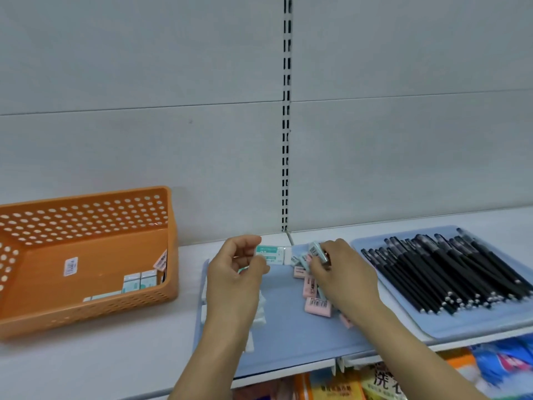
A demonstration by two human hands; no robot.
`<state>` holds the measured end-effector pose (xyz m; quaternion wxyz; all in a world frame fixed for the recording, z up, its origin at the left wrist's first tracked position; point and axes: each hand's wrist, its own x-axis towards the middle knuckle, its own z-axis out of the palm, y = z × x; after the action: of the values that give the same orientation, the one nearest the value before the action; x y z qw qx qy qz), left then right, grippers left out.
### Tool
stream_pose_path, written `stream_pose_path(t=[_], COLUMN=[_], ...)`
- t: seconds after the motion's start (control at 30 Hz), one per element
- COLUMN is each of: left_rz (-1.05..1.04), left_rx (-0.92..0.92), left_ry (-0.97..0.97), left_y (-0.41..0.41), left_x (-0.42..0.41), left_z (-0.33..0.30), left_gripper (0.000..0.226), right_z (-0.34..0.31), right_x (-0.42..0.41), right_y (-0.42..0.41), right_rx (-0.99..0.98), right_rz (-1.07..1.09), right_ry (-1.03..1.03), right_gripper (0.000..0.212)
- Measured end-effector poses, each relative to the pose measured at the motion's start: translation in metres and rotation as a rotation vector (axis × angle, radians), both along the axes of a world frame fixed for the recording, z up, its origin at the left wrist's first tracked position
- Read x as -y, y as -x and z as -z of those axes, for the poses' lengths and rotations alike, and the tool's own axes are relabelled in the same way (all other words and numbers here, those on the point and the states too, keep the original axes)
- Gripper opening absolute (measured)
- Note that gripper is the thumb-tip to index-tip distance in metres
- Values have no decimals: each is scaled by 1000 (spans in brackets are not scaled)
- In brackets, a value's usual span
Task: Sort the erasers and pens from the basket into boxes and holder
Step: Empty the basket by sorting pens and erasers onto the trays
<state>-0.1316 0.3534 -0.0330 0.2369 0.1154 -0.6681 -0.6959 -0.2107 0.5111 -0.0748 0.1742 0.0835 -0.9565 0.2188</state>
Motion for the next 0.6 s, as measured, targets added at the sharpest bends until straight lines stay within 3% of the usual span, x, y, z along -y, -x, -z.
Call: stream_pose_path(t=[0.23, 0.33, 0.4, 0.47, 0.53, 0.6], left_rz=[12, 25, 39, 32, 15, 33], left_rx=[3, 40, 61, 60, 62, 66], left_ry=[-71, -64, -64, -50, -45, -113], left_y=[-11, -16, -20, -22, -25, -27], left_x=[14, 17, 17, 16, 17, 21], left_z=[-6, -5, -2, 0, 2, 1], left_gripper=[28, 27, 27, 27, 26, 22], right_z=[8, -1, -17, -37, -46, -47], right_x=[-4, -4, 1, 13, 23, 29], right_y=[6, 1, -12, -28, -34, -31], right_rx=[10, -101, -117, 134, 236, 41], right_rz=[-72, -80, -267, -571, -717, -728], right_ry=[46, 125, 321, 482, 295, 64], right_gripper=[27, 28, 31, 39, 47, 40])
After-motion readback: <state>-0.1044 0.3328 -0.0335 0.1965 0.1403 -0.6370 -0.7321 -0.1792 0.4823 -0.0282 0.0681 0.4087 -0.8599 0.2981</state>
